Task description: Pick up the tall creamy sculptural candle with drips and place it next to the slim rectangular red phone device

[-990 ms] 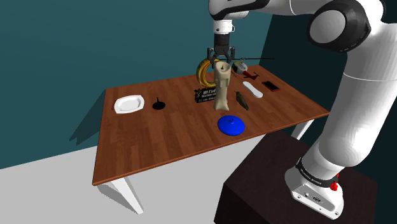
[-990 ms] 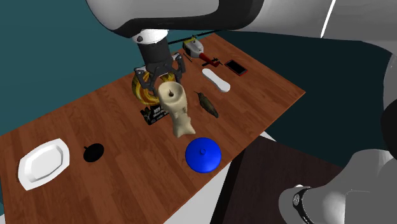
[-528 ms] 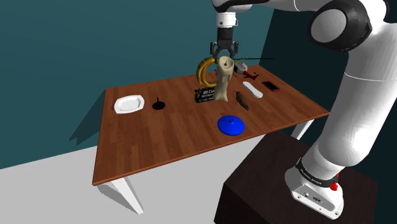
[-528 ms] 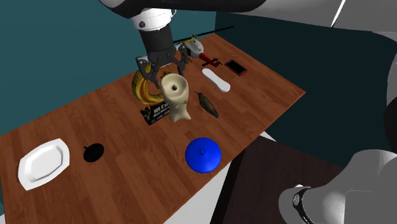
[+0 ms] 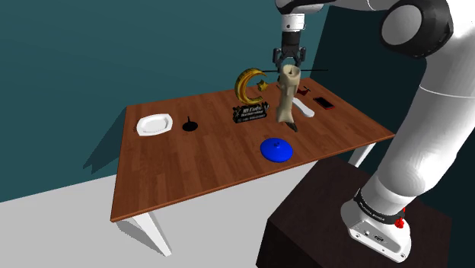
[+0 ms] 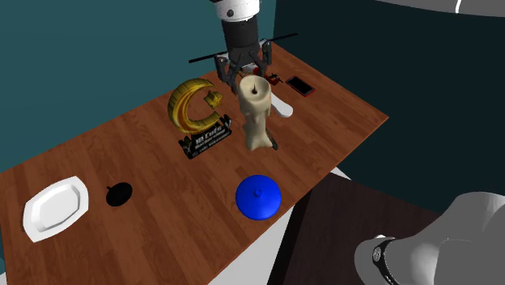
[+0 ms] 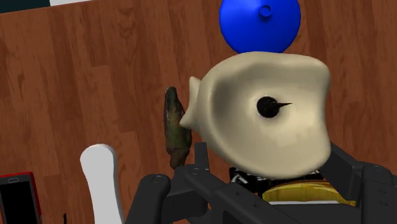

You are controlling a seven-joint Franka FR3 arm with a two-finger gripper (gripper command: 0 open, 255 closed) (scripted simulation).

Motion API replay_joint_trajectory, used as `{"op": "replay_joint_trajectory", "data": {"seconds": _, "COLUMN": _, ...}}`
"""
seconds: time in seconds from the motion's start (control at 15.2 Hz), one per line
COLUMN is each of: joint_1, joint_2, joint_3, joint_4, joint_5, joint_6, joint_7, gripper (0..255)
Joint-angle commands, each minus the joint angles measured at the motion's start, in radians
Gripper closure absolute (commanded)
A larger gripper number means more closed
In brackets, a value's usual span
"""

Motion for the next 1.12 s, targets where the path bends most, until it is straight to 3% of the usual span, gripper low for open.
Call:
{"op": "replay_joint_trajectory", "data": {"seconds": 0.0, "joint_1": -0.027, "joint_2": 0.004, "joint_3": -0.019, "joint_4": 0.010, "joint_5": -0.004, "joint_6": -0.006, "joint_7": -0.047, "gripper": 255}}
{"op": "replay_joint_trajectory", "data": {"seconds": 0.53, "joint_1": -0.137, "joint_2": 0.036, "joint_3": -0.091, "joint_4": 0.049, "joint_5": -0.019, "joint_6": -0.021, "joint_7": -0.226, "gripper": 255}}
{"op": "replay_joint_trajectory", "data": {"seconds": 1.06, "joint_1": -0.264, "joint_2": 0.135, "joint_3": -0.154, "joint_4": 0.178, "joint_5": -0.010, "joint_6": -0.057, "joint_7": -0.408, "gripper": 255}}
